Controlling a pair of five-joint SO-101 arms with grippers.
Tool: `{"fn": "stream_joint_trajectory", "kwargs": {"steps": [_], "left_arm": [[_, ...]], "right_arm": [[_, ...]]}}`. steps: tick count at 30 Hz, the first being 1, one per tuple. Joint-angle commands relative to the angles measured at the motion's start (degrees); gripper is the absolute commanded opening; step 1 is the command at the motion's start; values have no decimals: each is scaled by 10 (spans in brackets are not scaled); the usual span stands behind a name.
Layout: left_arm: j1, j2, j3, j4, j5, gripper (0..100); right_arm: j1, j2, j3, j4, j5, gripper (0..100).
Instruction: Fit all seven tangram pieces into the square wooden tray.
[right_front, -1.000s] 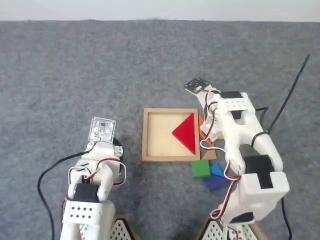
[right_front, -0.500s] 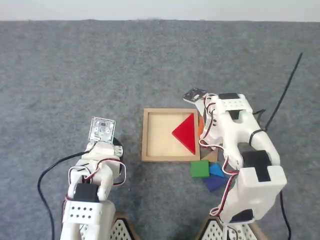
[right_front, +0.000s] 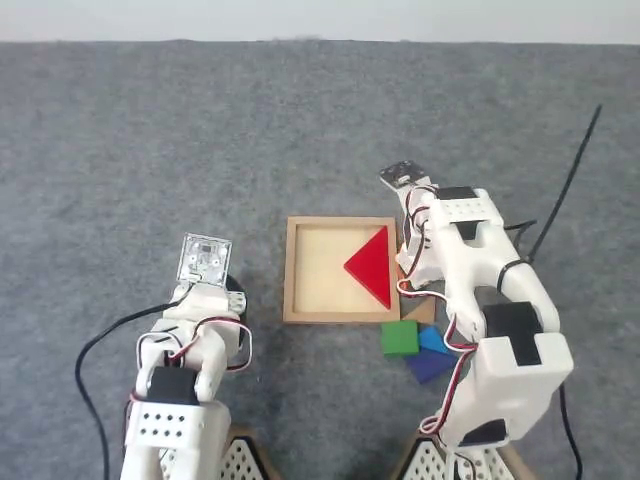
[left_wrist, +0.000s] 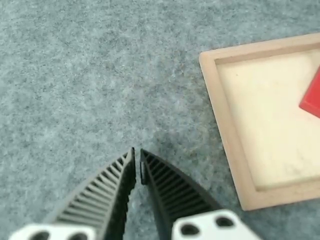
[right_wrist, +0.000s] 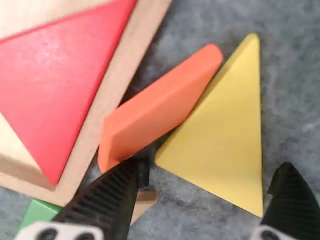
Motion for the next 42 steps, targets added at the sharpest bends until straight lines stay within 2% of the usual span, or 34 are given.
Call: {"fn": "stream_joint_trajectory", "kwargs": {"steps": [1, 8, 13, 19, 22, 31, 35, 42], "left_arm": [[-3, -7, -5, 1, 4, 15], [-3, -7, -5, 1, 4, 15], [-3, -7, -5, 1, 4, 15], [-3, -7, -5, 1, 4, 15], [-3, -7, -5, 1, 4, 15], [-3, -7, -5, 1, 4, 15], [-3, -7, -5, 1, 4, 15], [-3, -7, -5, 1, 4, 15]], "right_arm": [[-3, -4, -35, -22, -16, 384], [-4, -3, -35, -28, -20, 384], [-4, -3, -33, -44, -69, 377], [-4, -3, -33, -44, -74, 182], [-4, -3, -33, -44, -75, 119], [2, -3, -32, -40, -80, 131], [44, -3, -36, -40, -142, 131], [143, -3, -82, -44, -149, 131]]}}
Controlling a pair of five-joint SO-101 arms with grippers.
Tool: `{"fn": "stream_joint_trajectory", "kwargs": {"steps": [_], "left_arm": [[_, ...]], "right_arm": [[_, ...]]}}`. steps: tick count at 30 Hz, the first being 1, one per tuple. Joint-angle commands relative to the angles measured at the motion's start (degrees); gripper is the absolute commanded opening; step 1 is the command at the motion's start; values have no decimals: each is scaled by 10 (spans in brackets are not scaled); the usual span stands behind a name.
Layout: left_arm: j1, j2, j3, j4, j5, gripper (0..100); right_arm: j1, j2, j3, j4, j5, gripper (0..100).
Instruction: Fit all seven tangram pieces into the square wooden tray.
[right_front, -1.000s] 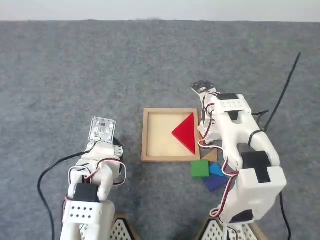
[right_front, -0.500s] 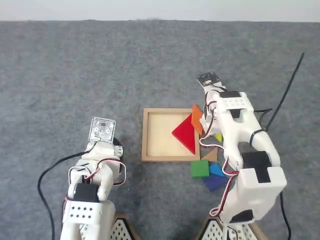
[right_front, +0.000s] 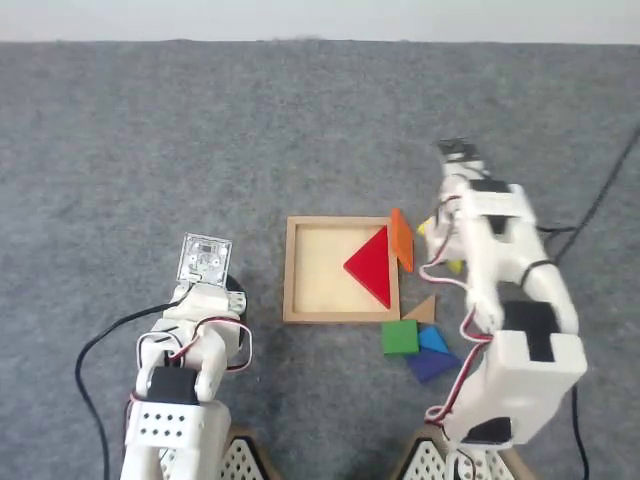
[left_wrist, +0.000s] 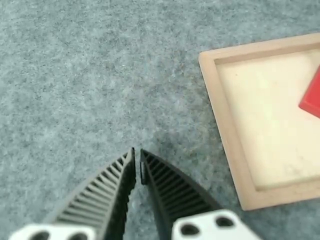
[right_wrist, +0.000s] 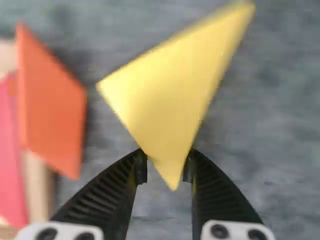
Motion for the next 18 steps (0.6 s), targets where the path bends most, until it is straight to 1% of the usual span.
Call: {"fn": "stream_joint_trajectory", "kwargs": {"steps": [1, 5, 9, 12, 15, 18], "left_arm": [[-3, -7, -5, 1, 4, 15], [-3, -7, -5, 1, 4, 15], [-3, -7, -5, 1, 4, 15], [-3, -7, -5, 1, 4, 15], [-3, -7, -5, 1, 4, 15], [-3, -7, -5, 1, 4, 15]], "right_arm": [[62, -4, -53, -5, -8, 131], [86, -5, -62, 0, -8, 131], [64, -15, -69, 37, 3, 139], [22, -29, -86, 84, 58, 202], [-6, -36, -135, 128, 84, 288], [-15, -22, -195, 154, 111, 325]]}}
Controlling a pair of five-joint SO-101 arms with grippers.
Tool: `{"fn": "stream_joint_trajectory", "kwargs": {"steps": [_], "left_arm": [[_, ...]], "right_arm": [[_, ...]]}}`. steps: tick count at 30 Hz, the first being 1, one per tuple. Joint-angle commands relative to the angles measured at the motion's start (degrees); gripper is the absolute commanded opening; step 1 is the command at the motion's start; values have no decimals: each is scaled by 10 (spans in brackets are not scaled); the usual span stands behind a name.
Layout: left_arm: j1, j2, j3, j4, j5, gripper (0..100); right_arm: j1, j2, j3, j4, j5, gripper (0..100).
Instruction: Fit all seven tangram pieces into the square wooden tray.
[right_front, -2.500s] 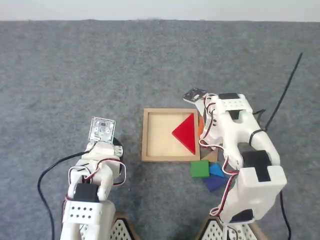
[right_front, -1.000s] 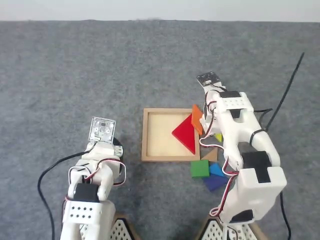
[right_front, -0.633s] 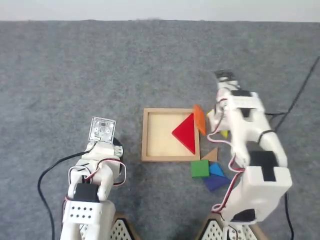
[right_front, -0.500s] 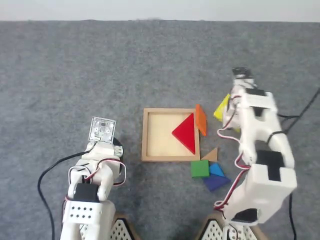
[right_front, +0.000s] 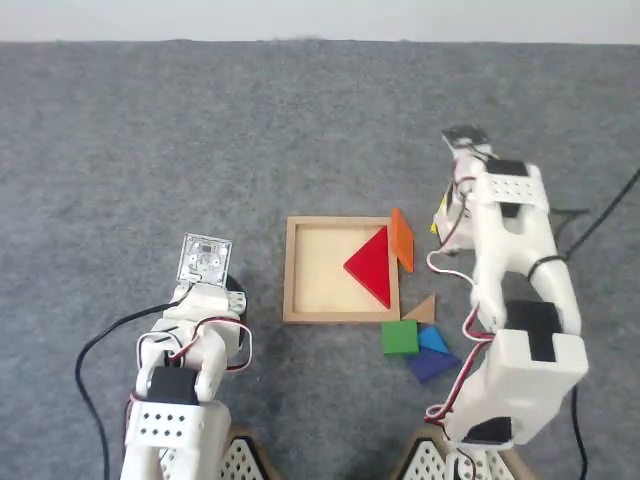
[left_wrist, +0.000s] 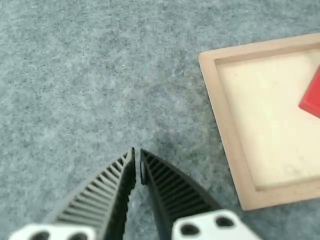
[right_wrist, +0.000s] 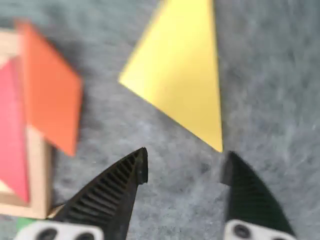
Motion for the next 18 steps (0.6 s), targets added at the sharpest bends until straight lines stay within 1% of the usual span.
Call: {"fn": "stream_joint_trajectory", "kwargs": {"steps": [1, 6, 8, 13, 18], "left_arm": [[-3, -7, -5, 1, 4, 15], [-3, -7, -5, 1, 4, 15], [-3, -7, -5, 1, 4, 15], [-3, -7, -5, 1, 4, 15], [-3, -7, -5, 1, 4, 15]], "right_arm": [[-22, -10, -110, 42, 41, 326], [-53, 64, -176, 55, 40, 328], [-61, 98, -200, 54, 28, 329], [-61, 169, -252, 59, 30, 329], [-54, 197, -265, 56, 29, 329]]}}
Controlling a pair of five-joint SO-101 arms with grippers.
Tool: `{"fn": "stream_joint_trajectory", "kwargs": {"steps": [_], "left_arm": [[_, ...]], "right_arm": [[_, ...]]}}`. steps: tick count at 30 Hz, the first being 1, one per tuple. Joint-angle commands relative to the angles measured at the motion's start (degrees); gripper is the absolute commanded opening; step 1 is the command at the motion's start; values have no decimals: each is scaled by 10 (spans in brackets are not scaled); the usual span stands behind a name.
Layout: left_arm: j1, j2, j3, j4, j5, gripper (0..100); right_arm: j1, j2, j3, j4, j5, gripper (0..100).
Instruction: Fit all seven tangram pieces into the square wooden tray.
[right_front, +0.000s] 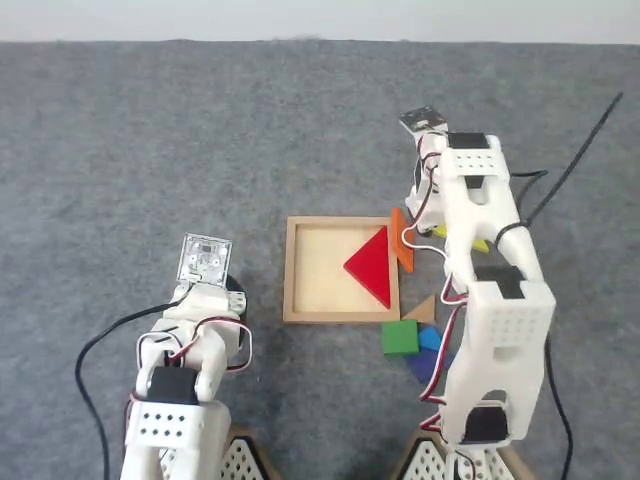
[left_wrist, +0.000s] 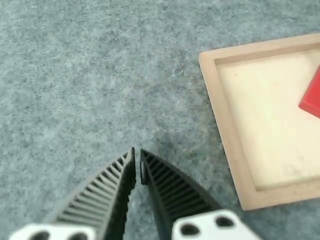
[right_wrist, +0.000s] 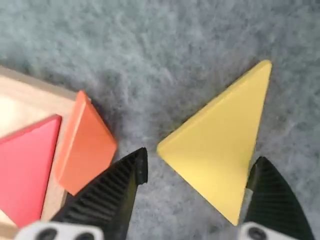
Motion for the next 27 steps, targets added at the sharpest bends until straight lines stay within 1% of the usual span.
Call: {"fn": "stream_joint_trajectory", "kwargs": {"steps": [1, 15, 27], "left_arm": [[-3, -7, -5, 1, 4, 15], [-3, -7, -5, 1, 4, 15], [-3, -7, -5, 1, 4, 15]], "right_arm": [[5, 0, -36, 3, -5, 329], [6, 26, -45, -9, -9, 327], [0, 31, -88, -11, -178, 325]]}}
